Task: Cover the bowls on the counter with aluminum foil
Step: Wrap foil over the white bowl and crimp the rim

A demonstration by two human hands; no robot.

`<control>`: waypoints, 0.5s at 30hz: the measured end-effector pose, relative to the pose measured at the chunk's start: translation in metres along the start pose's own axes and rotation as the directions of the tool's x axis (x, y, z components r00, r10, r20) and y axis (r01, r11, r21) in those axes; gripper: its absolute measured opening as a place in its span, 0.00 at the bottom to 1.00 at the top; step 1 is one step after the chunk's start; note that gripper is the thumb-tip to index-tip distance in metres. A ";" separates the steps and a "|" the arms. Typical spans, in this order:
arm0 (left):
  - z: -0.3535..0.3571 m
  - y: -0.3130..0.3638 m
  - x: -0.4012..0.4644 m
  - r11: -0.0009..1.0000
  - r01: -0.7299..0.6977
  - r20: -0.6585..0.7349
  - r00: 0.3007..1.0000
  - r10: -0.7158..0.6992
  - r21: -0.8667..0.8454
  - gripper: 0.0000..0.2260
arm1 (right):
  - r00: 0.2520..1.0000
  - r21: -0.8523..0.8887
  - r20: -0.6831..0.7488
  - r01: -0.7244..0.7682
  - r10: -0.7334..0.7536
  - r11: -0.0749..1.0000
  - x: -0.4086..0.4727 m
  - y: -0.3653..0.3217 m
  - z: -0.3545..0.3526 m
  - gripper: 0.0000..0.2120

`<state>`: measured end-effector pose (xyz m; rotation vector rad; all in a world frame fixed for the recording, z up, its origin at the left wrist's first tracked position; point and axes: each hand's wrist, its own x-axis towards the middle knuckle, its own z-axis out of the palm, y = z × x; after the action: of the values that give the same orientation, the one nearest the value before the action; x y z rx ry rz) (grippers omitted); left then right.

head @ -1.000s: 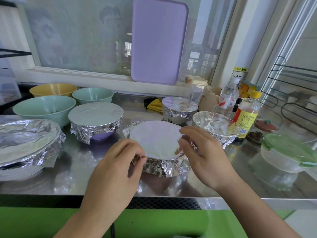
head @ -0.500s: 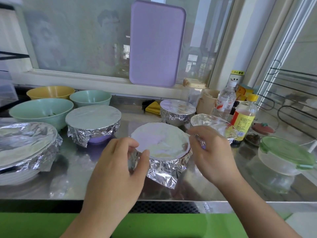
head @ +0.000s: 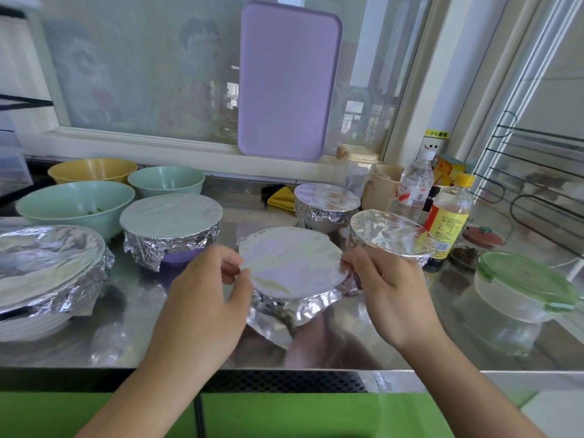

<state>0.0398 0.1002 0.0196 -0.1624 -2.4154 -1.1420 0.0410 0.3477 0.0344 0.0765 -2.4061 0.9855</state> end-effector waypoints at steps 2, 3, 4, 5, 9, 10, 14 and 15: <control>-0.004 -0.004 0.008 0.998 0.054 0.003 0.999 -0.054 -0.018 0.03 | 0.998 0.034 -0.036 0.043 -0.042 0.998 -0.014 -0.004 -0.006 0.24; -0.005 -0.005 0.010 0.996 0.081 0.002 0.997 -0.081 -0.037 0.04 | 0.996 0.052 -0.047 0.080 -0.077 0.995 -0.021 -0.007 -0.010 0.22; -0.005 -0.005 0.012 0.993 0.105 0.003 0.994 -0.105 -0.053 0.05 | 0.992 0.055 -0.057 0.120 -0.117 0.991 -0.026 -0.009 -0.012 0.21; -0.005 -0.004 0.013 0.991 0.121 0.005 0.993 -0.121 -0.061 0.07 | 0.987 0.046 -0.069 0.147 -0.143 0.988 -0.027 -0.009 -0.012 0.20; 0.001 0.001 0.010 0.993 0.109 0.040 0.993 -0.108 -0.042 0.08 | 0.997 0.034 -0.073 0.037 -0.034 0.999 -0.007 0.002 -0.007 0.11; 0.002 0.002 0.010 0.994 0.102 0.047 0.994 -0.100 -0.036 0.08 | 0.999 0.023 -0.044 0.002 -0.001 1.000 -0.004 0.003 -0.005 0.10; 0.006 -0.003 0.019 0.997 0.070 0.069 0.995 -0.067 -0.041 0.09 | 1.000 0.037 -0.018 -0.018 0.018 0.999 -0.013 0.003 -0.003 0.10; 0.007 -0.005 0.023 0.996 0.067 0.087 0.994 -0.062 -0.055 0.09 | 1.000 0.061 -0.018 -0.001 0.002 0.998 -0.017 0.002 -0.005 0.10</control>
<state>0.0159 0.1004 0.0227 -0.1548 -2.4794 -1.2584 0.0573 0.3505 0.0278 0.0871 -2.3605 1.0563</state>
